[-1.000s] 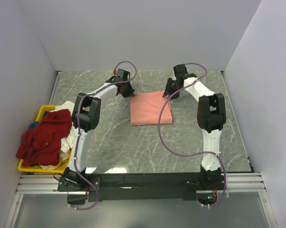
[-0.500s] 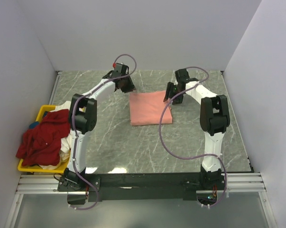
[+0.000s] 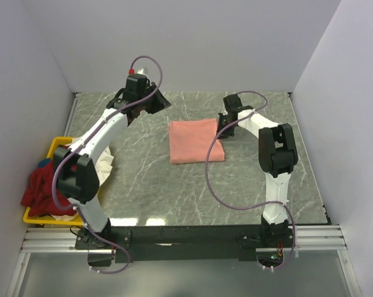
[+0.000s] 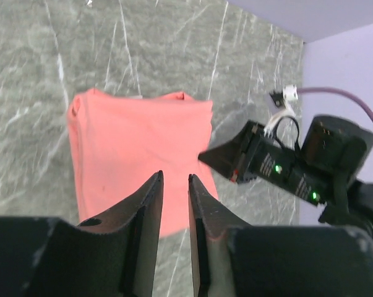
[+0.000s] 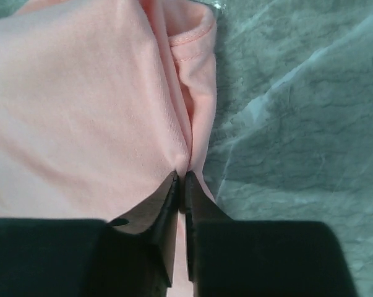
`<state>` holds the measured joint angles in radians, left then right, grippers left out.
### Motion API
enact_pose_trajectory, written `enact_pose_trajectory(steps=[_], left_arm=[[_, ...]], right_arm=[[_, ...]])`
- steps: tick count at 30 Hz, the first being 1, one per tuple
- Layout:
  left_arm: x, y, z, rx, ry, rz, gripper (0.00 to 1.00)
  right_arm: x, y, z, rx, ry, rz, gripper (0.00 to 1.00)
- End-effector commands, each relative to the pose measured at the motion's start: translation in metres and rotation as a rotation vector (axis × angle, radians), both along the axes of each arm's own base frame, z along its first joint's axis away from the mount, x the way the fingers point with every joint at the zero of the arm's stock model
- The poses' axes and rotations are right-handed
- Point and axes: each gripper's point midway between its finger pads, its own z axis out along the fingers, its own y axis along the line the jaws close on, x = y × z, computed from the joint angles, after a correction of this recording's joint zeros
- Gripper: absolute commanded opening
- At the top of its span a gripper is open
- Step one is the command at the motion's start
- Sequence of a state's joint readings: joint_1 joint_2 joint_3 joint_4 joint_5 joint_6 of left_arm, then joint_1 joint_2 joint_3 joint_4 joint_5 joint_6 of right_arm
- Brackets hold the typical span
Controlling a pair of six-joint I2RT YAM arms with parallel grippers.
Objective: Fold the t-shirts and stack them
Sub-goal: Fold the tshirt, then neatly place the folded tshirt to the corner
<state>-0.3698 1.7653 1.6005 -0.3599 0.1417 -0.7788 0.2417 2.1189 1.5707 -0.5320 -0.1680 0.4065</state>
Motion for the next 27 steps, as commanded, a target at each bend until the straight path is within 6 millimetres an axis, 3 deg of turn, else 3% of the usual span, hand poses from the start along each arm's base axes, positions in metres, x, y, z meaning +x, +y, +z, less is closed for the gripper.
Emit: enact_pose_trajectory(steps=[1,3,4,6,7,8,14,20,24,27], left_arm=[[-0.027,0.007,0.033,-0.015,-0.07,-0.029,0.28],[-0.042,0.011,0.027,0.003,-0.061,-0.043,0.28],[-0.053,0.016,0.039,-0.001,-0.086,-0.046,0.28],[-0.067,0.023,0.026,0.03,-0.066,-0.053,0.28],[-0.077,0.027,0.036,0.028,-0.091,-0.057,0.28],[-0.085,0.031,0.026,0.046,-0.07,-0.059,0.29],[-0.12,0.052,0.026,0.126,-0.082,-0.077,0.29],[-0.134,0.058,0.027,0.145,-0.087,-0.097,0.28],[-0.137,0.062,0.025,0.161,-0.086,-0.086,0.28],[-0.137,0.063,0.024,0.167,-0.086,-0.086,0.27]], right_arm=[[0.011,-0.001,0.009,-0.033,-0.043,-0.019,0.09],[0.015,-0.005,0.011,-0.055,-0.046,-0.022,0.03],[0.017,-0.009,0.01,-0.079,-0.049,-0.031,0.0],[0.021,-0.015,0.011,-0.114,-0.059,-0.036,0.0],[0.023,-0.022,0.012,-0.148,-0.066,-0.047,0.0],[0.023,-0.028,0.012,-0.183,-0.061,-0.045,0.0],[0.046,-0.07,0.022,-0.324,-0.083,-0.081,0.0],[0.073,-0.119,0.035,-0.432,-0.105,-0.118,0.0],[0.086,-0.167,0.033,-0.491,-0.088,-0.189,0.0],[0.096,-0.188,0.036,-0.491,-0.102,-0.232,0.0]])
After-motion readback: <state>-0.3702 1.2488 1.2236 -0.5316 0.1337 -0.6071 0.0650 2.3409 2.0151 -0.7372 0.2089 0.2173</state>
